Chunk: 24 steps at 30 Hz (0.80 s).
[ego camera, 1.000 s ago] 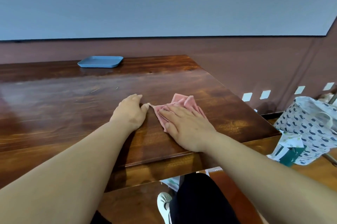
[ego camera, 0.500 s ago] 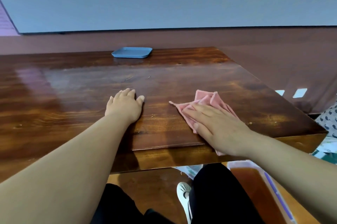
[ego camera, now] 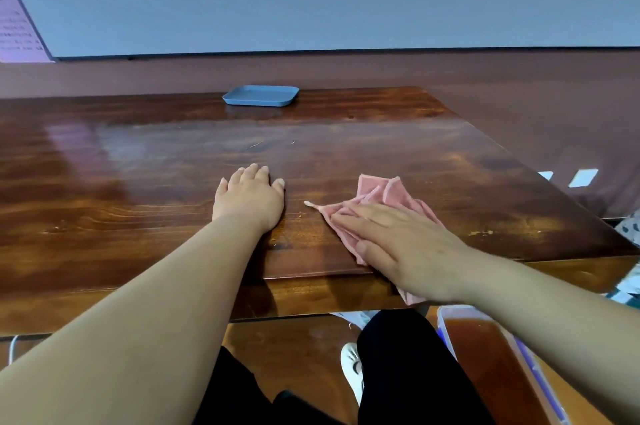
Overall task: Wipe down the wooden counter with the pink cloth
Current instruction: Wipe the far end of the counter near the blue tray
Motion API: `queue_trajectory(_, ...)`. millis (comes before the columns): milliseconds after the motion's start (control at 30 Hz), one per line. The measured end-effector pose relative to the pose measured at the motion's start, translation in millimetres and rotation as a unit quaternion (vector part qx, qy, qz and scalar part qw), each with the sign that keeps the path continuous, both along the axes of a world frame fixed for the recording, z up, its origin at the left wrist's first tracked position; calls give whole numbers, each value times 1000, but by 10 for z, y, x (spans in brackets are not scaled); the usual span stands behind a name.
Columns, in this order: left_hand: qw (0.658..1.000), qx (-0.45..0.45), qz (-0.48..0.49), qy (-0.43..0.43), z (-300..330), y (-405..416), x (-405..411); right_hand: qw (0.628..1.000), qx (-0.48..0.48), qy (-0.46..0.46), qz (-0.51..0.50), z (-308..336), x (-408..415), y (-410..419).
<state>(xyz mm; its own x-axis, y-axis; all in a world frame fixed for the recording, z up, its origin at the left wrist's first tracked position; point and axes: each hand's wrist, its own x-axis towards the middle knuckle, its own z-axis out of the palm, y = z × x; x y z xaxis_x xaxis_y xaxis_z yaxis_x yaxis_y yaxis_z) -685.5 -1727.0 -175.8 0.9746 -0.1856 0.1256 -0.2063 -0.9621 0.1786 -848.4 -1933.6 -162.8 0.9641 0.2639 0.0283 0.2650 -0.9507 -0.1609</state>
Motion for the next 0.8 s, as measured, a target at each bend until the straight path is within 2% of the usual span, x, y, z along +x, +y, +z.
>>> queue_trajectory(167,1000,-5,0,2,25,-2,-18,997,-19,7,-68,158,353,161)
queue_trajectory(300,1000,-4,-5,-2,2,1,-11,1000,-18,4,-18,55,149,174)
queue_trajectory(367,1000,-6,-4,-5,-4,8,-6,999,39,4,4,124,110,147)
queue_trajectory(433,1000,-4,-4,-5,-5,7,-7,994,100,-41,-25,182,167,130)
queue_trajectory(500,1000,-4,-3,-6,-6,10,-16,995,57,-62,-61,167,253,151)
queue_trajectory(567,1000,-5,-5,-6,4,15,-19,995,10,-3,-97,86,376,191)
queue_trajectory(667,1000,-7,-8,-6,18,17,-17,988,14,6,-155,56,626,244)
queue_trajectory(733,1000,-14,-9,-6,19,16,-12,988,9,-19,-152,80,682,252)
queue_trajectory(800,1000,-18,-9,-11,7,21,-10,994,14,-39,-102,33,536,264)
